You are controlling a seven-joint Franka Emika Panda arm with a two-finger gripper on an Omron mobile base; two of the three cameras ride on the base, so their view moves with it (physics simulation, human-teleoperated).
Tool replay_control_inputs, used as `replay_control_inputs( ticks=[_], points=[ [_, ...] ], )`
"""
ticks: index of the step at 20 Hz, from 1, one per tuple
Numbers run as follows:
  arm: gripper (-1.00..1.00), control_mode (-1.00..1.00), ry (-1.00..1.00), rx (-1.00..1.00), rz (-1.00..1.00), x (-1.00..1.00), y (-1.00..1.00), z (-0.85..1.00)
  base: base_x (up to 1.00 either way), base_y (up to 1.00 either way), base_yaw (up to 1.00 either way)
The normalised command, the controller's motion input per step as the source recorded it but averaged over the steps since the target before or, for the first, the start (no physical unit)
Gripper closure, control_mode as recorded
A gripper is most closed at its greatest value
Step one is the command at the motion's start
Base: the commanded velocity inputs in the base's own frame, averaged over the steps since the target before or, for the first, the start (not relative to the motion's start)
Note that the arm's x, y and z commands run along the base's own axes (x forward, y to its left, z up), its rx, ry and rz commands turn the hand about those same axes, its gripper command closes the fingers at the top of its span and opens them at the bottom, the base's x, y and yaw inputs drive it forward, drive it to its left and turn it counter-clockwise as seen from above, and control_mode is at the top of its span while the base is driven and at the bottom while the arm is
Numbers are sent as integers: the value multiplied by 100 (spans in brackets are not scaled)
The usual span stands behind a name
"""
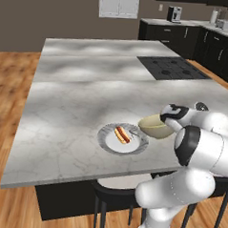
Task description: Take the smaller bowl and place it next to the appetizer plate on the dining counter , and place the larger bowl next to the plate with cooked food.
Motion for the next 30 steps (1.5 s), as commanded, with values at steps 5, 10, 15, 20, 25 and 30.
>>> replay_control_inputs(
  ticks=[5, 10, 15, 20, 25, 30],
  points=[
    [100, -100, -4, 0, 0, 0, 0, -60, 0, 0, 0],
    [100, -100, 1, 0, 0, -22, 0, -57, 0, 0, 0],
    [-100, -100, 8, 0, 0, -18, 7, -1, 0, 0, 0],
    [-100, -100, 6, -5, 0, -26, 8, 66, 0, 0, 0],
    [-100, -100, 1, -8, 3, -42, 6, 71, 0, 0, 0],
    [-100, -100, 6, -6, 2, -61, 27, 46, 0, 0, 0]
  ],
)
